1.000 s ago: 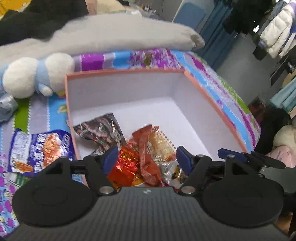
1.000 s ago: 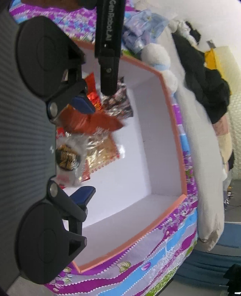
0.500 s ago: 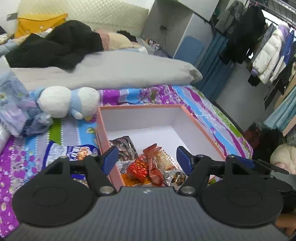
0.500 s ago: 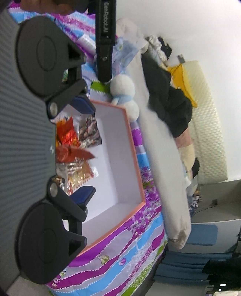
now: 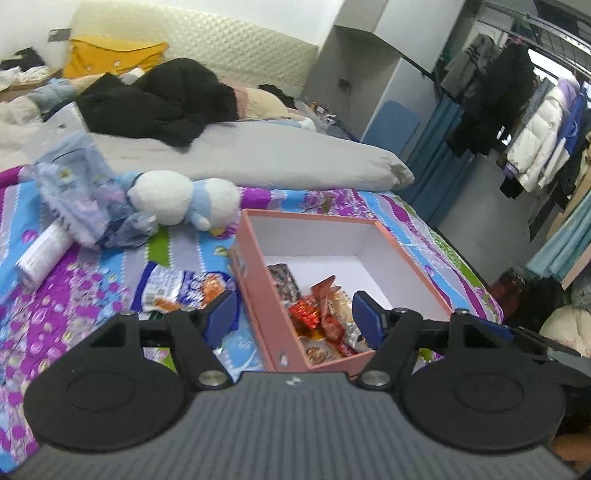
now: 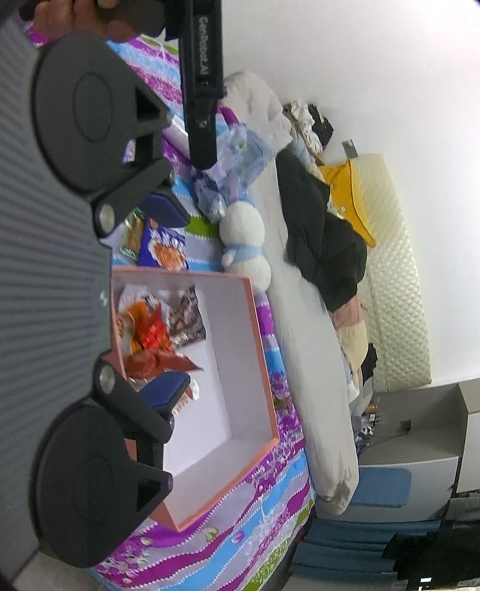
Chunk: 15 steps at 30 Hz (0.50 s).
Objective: Organize snacks
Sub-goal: 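Lift both open tools out of the pink box toward the remaining snacks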
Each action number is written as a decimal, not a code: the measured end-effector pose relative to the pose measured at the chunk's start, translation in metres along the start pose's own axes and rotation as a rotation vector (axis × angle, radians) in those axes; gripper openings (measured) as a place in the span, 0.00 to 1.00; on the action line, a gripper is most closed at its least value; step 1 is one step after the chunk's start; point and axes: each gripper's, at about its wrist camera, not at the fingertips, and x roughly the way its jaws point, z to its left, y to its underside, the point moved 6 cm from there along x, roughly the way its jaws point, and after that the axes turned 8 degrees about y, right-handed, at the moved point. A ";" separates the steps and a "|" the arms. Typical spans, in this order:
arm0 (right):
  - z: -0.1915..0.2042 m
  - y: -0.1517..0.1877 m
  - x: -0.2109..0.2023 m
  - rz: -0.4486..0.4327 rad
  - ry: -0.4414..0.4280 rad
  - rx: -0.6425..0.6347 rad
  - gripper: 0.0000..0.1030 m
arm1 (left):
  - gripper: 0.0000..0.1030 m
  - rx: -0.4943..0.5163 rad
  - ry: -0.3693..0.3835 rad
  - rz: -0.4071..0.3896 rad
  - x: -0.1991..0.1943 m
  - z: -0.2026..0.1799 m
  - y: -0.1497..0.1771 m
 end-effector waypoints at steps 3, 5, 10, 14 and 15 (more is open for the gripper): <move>0.013 0.013 -0.008 0.004 -0.019 -0.014 0.84 | 0.72 -0.028 -0.015 -0.012 -0.017 0.011 0.015; 0.021 0.021 -0.012 0.010 -0.029 -0.033 0.84 | 0.72 -0.043 -0.028 -0.020 -0.027 0.018 0.025; 0.039 0.038 -0.022 0.003 -0.061 -0.060 0.84 | 0.72 -0.096 -0.064 -0.029 -0.049 0.038 0.053; 0.051 0.057 -0.027 0.021 -0.098 -0.081 0.84 | 0.72 -0.140 -0.086 -0.037 -0.063 0.051 0.075; 0.055 0.062 -0.028 0.026 -0.104 -0.092 0.84 | 0.72 -0.148 -0.088 -0.039 -0.066 0.053 0.080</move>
